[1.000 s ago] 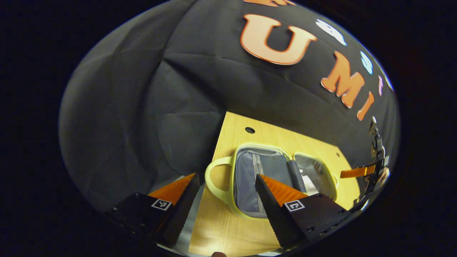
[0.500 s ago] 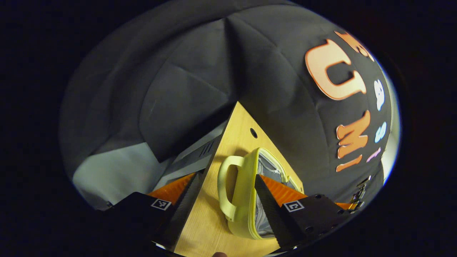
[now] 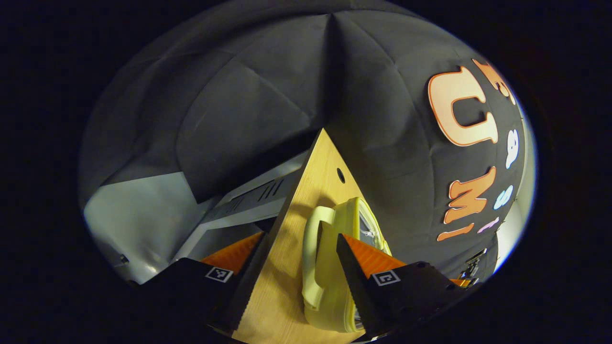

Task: First open the suitcase, pack the skin care products into it, and then close the suitcase.

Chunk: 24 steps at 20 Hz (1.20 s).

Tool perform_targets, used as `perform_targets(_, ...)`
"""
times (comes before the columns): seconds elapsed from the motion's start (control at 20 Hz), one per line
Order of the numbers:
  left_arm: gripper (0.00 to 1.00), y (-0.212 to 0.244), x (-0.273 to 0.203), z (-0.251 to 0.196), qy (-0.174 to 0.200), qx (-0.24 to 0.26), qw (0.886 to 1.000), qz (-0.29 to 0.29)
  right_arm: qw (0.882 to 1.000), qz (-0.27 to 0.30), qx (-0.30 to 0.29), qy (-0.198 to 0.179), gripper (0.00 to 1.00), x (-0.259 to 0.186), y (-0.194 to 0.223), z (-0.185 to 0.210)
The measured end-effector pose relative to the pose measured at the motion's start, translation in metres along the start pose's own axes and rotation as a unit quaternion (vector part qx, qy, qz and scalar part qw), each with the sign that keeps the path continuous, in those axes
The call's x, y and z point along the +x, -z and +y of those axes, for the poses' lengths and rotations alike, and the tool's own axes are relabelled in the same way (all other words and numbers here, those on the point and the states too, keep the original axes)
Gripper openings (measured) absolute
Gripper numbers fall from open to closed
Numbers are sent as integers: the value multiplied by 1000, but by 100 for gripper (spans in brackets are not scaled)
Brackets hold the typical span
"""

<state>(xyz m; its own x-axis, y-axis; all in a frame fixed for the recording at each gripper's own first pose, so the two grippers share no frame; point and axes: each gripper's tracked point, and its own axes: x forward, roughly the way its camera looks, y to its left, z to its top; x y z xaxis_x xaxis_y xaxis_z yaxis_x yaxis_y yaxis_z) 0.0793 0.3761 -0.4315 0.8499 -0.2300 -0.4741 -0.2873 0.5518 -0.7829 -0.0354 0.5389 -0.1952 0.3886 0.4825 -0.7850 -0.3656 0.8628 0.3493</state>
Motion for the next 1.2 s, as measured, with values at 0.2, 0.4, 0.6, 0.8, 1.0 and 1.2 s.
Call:
perform_targets(0.2, 58, -1, -1, 3, -15, 1, 1000, 8, 1000, -1, 6, -3, 95, 0, -3, 2)
perform_targets(0.4, 14, -3, 1, -12, -26, 41, 999, 8, 1000, -8, 4, 1, 96, -2, -5, -4)
perform_targets(0.6, 8, -6, -11, -26, -32, 84, 996, 4, 1000, -11, 12, -3, 95, -5, -2, -2)
perform_targets(0.8, 8, -12, -23, -55, -66, 166, 984, -12, 1000, -19, 14, -8, 95, -9, -2, -1)
perform_targets(1.0, 8, -26, -44, -104, -72, 234, 969, -25, 999, -28, 17, -16, 95, -19, -4, -1)
perform_targets(1.2, 8, -33, -64, -175, -60, 277, 958, -41, 999, -43, 11, -27, 95, -29, -11, -6)
